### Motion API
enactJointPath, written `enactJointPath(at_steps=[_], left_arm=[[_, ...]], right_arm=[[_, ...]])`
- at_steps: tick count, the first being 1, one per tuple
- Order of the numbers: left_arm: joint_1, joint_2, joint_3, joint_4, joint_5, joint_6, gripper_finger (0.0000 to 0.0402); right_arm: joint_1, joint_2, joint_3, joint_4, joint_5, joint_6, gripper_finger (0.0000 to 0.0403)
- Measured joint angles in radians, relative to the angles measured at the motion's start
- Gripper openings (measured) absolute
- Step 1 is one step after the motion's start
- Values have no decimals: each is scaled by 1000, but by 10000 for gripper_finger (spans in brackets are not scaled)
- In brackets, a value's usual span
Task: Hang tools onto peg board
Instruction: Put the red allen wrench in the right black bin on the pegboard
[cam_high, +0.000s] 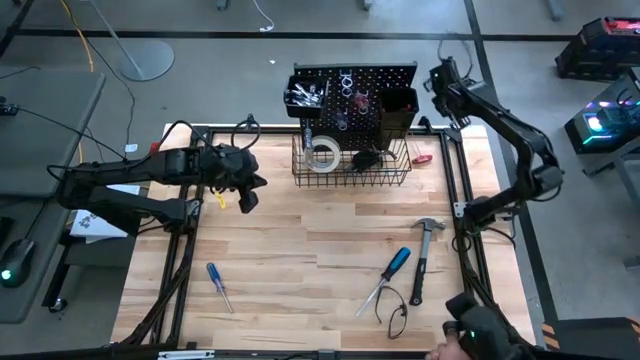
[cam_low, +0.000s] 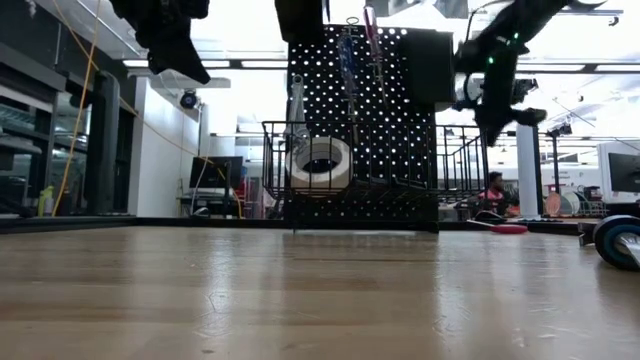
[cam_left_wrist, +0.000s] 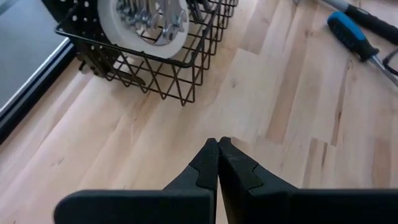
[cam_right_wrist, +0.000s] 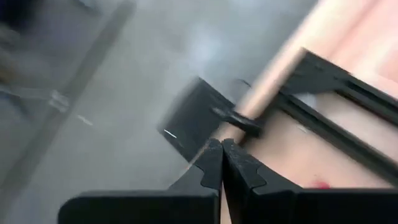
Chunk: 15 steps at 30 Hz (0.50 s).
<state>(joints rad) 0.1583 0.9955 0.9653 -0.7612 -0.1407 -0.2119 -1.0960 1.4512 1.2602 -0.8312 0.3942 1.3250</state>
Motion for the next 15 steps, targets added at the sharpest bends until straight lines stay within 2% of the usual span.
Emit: enactJointPath(at_steps=[4, 8, 15], left_arm=[[6, 0, 0, 4, 18, 5, 0], [11, 1, 0, 7, 20, 9, 0], [34, 1, 0, 7, 26, 30, 0]], right_arm=[[-25, 72, 6, -39, -80, -108, 0], [-25, 170, 9, -70, -214, -268, 0], [-21, 334, 8, -141, -278, -434, 0]])
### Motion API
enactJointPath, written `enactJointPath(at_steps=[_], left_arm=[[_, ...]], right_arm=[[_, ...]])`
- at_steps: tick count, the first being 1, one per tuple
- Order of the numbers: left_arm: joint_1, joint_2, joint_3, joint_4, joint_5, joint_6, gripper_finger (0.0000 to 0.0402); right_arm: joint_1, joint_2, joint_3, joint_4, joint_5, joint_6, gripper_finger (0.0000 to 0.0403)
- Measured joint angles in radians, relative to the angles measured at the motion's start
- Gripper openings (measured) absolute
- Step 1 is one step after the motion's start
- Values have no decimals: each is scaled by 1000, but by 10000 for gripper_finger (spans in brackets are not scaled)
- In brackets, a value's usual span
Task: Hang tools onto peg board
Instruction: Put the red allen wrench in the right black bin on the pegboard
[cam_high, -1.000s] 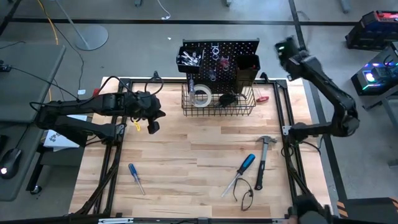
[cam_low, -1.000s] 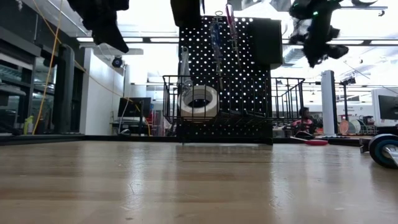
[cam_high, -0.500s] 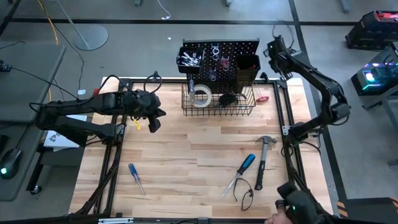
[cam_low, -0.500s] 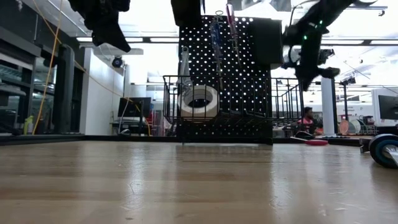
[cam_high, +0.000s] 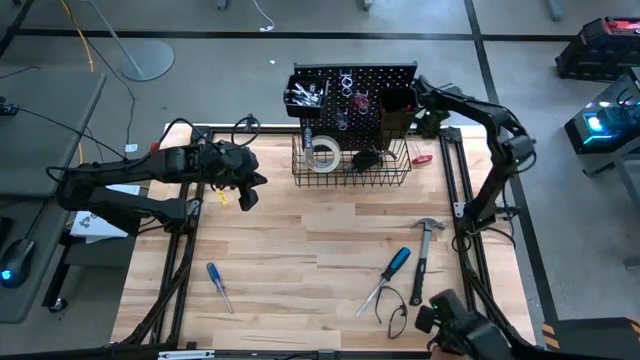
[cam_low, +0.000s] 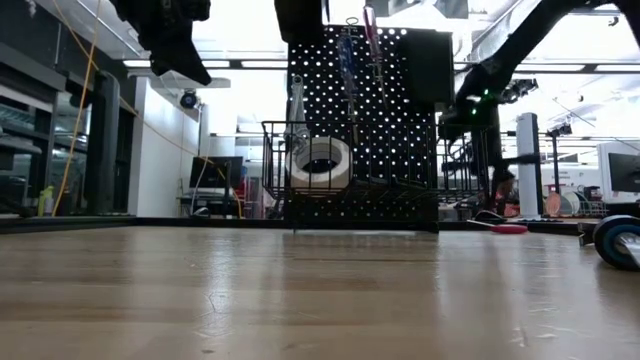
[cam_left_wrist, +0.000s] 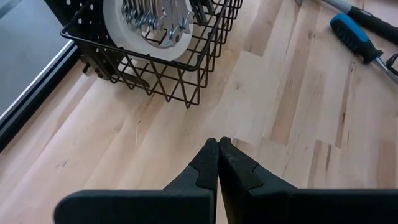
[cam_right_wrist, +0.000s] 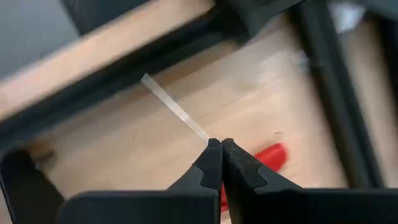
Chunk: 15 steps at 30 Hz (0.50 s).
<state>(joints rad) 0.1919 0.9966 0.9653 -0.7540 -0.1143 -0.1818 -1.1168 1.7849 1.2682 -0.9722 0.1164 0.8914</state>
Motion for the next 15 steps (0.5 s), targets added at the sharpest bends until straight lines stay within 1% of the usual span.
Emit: enactJointPath(at_steps=[2, 4, 7, 11, 13, 15], left_arm=[[6, 0, 0, 3, 0, 1, 0], [15, 0, 0, 2, 0, 1, 0], [26, 0, 0, 2, 0, 1, 0], [42, 0, 0, 2, 0, 1, 0], [46, 0, 0, 3, 0, 1, 0], [54, 0, 0, 3, 0, 1, 0]], right_arm=[[1, 31, 0, 10, -24, -44, 0], [2, 59, 0, 19, -25, -75, 0], [0, 85, 0, 32, -25, -163, 0], [-3, 97, 0, 20, -20, -200, 1], [-2, 97, 0, 31, -24, -239, 8], [-2, 98, 0, 34, -37, -266, 27]])
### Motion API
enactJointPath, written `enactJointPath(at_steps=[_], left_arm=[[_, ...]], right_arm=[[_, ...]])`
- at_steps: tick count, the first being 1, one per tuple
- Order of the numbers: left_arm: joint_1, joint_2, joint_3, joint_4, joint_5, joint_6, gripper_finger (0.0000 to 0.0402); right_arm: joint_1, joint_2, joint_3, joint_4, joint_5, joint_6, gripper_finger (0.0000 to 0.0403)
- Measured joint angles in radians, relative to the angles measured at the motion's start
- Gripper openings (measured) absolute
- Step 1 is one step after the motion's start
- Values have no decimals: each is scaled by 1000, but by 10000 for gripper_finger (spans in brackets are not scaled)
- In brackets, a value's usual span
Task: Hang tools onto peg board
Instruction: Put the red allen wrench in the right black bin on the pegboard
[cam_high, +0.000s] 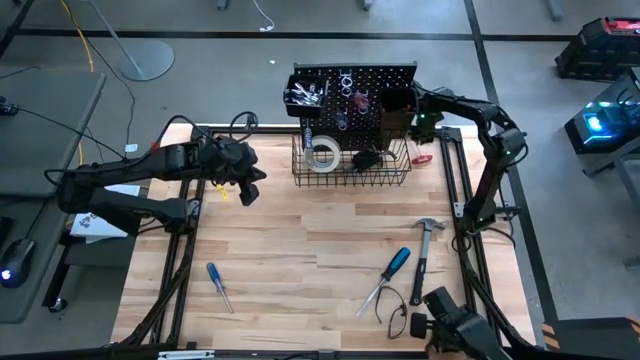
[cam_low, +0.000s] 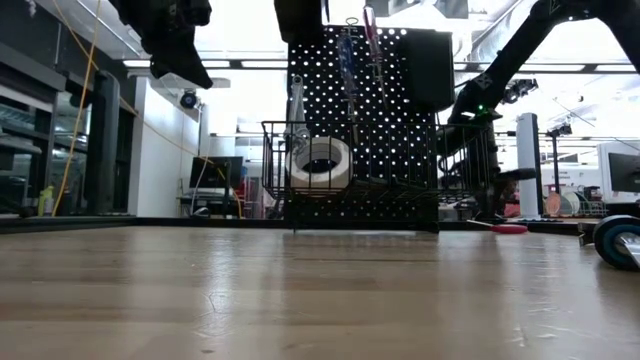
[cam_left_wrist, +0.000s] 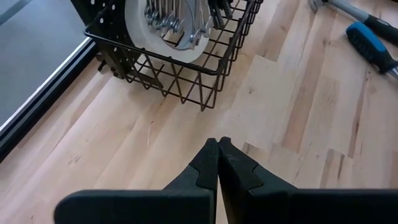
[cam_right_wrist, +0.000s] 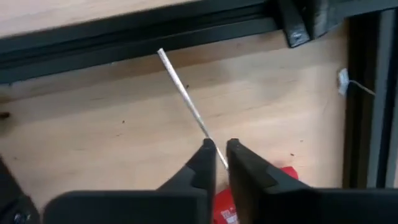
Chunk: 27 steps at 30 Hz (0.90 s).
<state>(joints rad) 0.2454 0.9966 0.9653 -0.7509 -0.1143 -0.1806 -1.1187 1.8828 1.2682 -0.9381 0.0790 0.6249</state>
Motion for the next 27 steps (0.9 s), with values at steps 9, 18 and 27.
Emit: enactJointPath(at_steps=[9, 18, 27], left_arm=[[38, 0, 0, 1, 1, 1, 0], [61, 0, 0, 1, 0, 1, 0], [83, 0, -1, 4, 0, 27, 0]], right_arm=[[0, 0, 0, 22, -8, -31, 163], [0, 2, -67, 30, 5, 16, 172], [7, 11, -66, 68, 22, 25, 112]])
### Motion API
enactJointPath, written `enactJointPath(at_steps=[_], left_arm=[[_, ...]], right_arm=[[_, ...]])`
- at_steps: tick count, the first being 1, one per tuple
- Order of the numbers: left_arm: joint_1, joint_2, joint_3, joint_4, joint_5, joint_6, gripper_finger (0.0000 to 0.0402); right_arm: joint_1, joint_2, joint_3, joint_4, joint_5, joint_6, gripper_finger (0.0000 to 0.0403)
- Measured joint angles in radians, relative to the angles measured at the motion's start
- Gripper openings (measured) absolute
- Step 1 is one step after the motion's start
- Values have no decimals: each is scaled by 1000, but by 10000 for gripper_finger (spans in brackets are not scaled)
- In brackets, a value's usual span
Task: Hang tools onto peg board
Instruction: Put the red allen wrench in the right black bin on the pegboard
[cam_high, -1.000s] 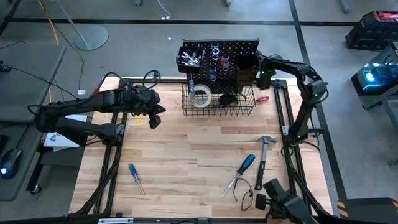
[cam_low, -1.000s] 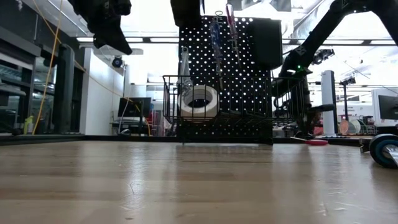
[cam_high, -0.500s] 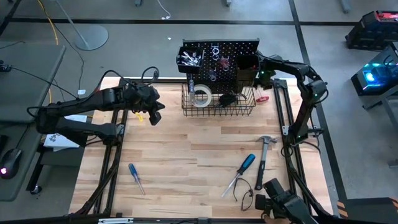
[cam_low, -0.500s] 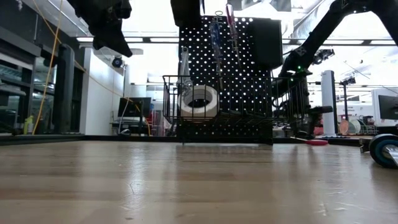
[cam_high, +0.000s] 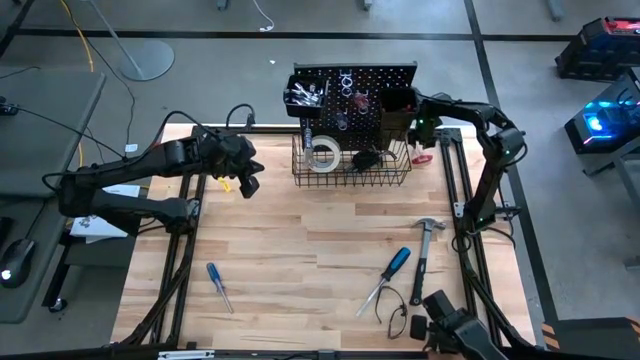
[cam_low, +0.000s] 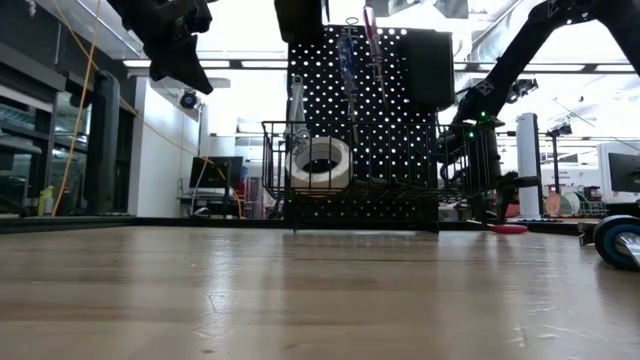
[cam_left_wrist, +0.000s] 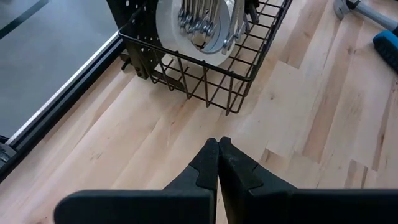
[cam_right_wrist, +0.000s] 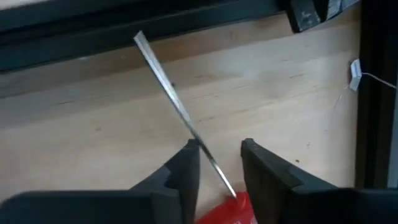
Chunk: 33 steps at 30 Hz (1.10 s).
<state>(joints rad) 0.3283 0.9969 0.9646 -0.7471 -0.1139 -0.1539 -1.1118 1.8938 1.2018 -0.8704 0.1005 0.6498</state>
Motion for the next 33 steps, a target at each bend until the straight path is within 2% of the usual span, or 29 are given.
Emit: enactJointPath(at_steps=[7, 9, 14, 22, 29, 33], left_arm=[[0, 0, 0, -1, 18, -2, 0], [0, 0, 0, 0, 24, -1, 0], [0, 0, 4, 3, 23, 1, 0], [0, 0, 5, 3, 22, 1, 0], [0, 0, 5, 3, 21, 9, 0], [0, 0, 5, 3, 22, 17, 0]], right_arm=[[12, 46, 0, -5, 16, -40, 20], [14, 44, -1, -11, 18, -45, 6], [12, 17, -5, -27, 6, -54, 3], [10, -108, -7, -40, 3, -15, 1], [-2, -271, -6, -32, 79, 81, 1], [-15, -336, -6, 42, 47, 168, 1]])
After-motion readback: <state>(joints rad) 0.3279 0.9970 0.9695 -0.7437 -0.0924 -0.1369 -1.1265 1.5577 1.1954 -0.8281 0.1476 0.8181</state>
